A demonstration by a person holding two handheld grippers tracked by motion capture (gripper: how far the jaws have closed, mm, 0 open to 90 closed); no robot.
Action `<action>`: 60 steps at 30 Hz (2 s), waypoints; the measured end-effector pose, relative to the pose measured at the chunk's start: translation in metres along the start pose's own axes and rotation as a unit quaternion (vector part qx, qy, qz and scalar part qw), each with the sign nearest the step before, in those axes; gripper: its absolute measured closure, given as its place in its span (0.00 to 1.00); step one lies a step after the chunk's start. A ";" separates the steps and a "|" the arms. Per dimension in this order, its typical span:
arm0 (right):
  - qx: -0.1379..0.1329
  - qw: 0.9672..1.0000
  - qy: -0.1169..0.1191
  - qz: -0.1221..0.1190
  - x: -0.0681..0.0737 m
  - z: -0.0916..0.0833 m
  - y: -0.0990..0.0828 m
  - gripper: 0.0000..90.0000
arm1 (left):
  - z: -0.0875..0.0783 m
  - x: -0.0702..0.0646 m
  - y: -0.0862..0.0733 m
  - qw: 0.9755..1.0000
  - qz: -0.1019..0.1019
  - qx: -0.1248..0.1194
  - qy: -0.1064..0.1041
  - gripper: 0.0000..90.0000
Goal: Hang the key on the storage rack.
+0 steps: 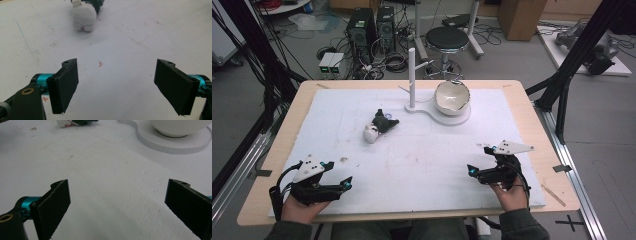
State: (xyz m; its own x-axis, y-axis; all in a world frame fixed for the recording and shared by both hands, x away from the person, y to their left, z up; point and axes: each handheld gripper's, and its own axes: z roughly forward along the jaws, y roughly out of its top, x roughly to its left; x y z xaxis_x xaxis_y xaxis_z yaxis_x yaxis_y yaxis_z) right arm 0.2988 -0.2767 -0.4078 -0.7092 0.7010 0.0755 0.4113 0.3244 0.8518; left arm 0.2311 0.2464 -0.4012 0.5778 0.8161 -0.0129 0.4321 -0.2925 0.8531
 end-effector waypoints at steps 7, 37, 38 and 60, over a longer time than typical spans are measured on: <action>0.000 1.000 -0.002 0.001 -0.002 -0.001 -0.002 0.06 | 0.002 -0.001 0.001 1.000 0.004 0.001 -0.002 0.22; -0.008 1.000 -0.012 0.000 0.000 -0.006 -0.003 0.06 | -0.002 0.000 0.003 0.999 0.008 -0.026 -0.019 0.23; -0.008 1.000 -0.013 0.000 0.000 -0.006 -0.003 0.06 | -0.002 0.000 0.003 0.999 0.008 -0.026 -0.019 0.23; -0.009 1.000 -0.020 -0.008 0.000 -0.004 -0.002 0.06 | 0.003 -0.001 0.030 0.997 0.022 -0.045 -0.050 0.25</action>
State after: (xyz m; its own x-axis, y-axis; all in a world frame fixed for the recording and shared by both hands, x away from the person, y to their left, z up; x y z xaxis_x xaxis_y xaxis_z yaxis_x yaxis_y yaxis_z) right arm 0.2956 -0.2796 -0.4072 -0.6914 0.7213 0.0416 0.3904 0.3246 0.8615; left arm 0.2458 0.2356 -0.3767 0.6630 0.7483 -0.0218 0.3430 -0.2778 0.8973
